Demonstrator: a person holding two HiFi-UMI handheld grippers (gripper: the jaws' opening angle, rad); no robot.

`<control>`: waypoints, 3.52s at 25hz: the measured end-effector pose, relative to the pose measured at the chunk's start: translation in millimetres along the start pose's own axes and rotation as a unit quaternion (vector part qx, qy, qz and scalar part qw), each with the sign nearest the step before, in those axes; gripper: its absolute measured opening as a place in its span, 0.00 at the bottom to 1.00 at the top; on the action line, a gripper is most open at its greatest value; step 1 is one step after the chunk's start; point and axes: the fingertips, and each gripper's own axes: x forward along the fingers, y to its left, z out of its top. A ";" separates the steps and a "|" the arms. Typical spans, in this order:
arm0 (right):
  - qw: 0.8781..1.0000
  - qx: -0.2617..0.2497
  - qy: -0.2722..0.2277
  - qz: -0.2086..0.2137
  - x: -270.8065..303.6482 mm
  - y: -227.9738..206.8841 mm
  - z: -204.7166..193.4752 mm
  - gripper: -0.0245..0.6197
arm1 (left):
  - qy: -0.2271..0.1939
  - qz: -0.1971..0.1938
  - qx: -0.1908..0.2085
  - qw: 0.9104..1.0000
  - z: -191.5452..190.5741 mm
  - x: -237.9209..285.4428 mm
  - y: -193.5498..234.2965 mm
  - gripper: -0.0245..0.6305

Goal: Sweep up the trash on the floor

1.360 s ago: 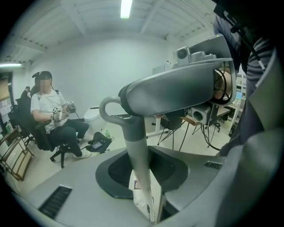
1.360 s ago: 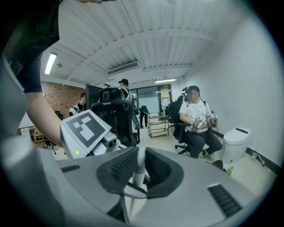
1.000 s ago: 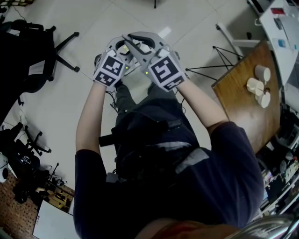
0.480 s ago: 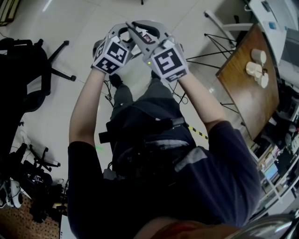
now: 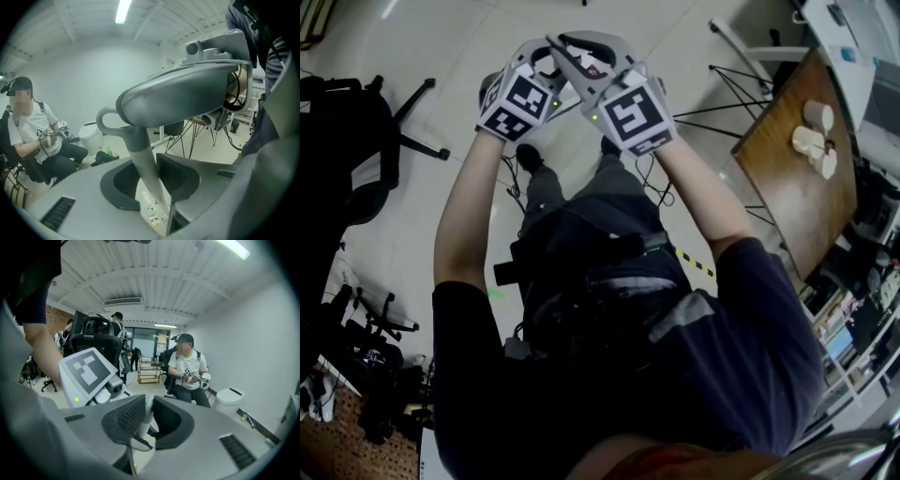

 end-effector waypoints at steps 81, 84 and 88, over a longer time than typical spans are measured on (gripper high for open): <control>0.981 -0.025 -0.160 0.109 -190.1 -27.6 135.8 0.14 | -0.120 0.086 -0.006 0.989 205.9 -65.6 -77.3 0.19; 0.986 -0.029 -0.138 0.086 -182.7 -22.2 129.7 0.14 | -0.131 0.039 -0.009 0.991 196.6 -64.0 -82.1 0.19; 0.992 -0.014 -0.116 0.042 -183.9 -21.7 121.0 0.14 | -0.157 -0.008 -0.001 0.988 193.9 -63.5 -90.9 0.21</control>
